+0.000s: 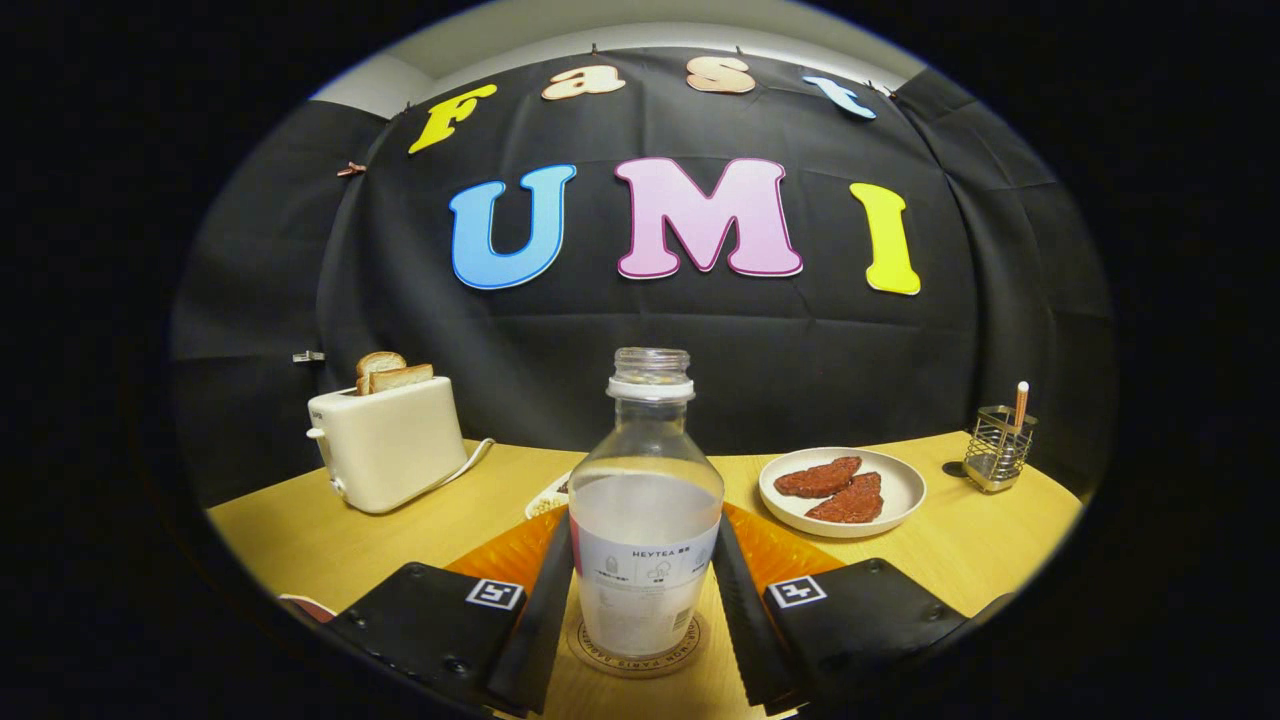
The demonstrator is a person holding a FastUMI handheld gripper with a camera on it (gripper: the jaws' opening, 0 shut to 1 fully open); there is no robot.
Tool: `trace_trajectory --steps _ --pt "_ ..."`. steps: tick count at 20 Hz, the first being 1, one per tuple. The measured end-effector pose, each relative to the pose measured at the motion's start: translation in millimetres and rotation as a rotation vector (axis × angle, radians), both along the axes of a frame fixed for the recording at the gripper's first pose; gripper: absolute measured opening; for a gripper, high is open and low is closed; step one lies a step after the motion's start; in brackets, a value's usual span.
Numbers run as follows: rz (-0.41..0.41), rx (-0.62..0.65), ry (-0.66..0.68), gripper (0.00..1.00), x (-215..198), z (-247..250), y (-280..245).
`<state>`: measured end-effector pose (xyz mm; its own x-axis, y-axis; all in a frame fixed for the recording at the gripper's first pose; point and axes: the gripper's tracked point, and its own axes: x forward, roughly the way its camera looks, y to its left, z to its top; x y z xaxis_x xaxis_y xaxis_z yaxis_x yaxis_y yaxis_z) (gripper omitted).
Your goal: Take the bottle from table, then pour the juice into the cup, finally place the bottle on the coaster
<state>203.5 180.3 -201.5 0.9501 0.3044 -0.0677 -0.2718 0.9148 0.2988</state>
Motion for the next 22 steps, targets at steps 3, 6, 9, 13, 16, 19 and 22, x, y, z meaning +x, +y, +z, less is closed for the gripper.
trace_trajectory --steps 3,6,9,13,16,19,22 --pt "0.002 -0.008 -0.002 0.74 12 -11 -2" --pt "0.017 -0.010 -0.011 0.75 12 -12 0" --pt "0.027 -0.007 -0.017 0.76 12 -12 0" --pt "0.052 0.004 0.002 0.78 8 -17 4" --pt "0.063 -0.015 0.005 1.00 3 -17 4" --pt "0.080 -0.033 -0.007 1.00 -2 -16 4" --pt "0.087 -0.027 -0.005 1.00 -13 -13 -2"
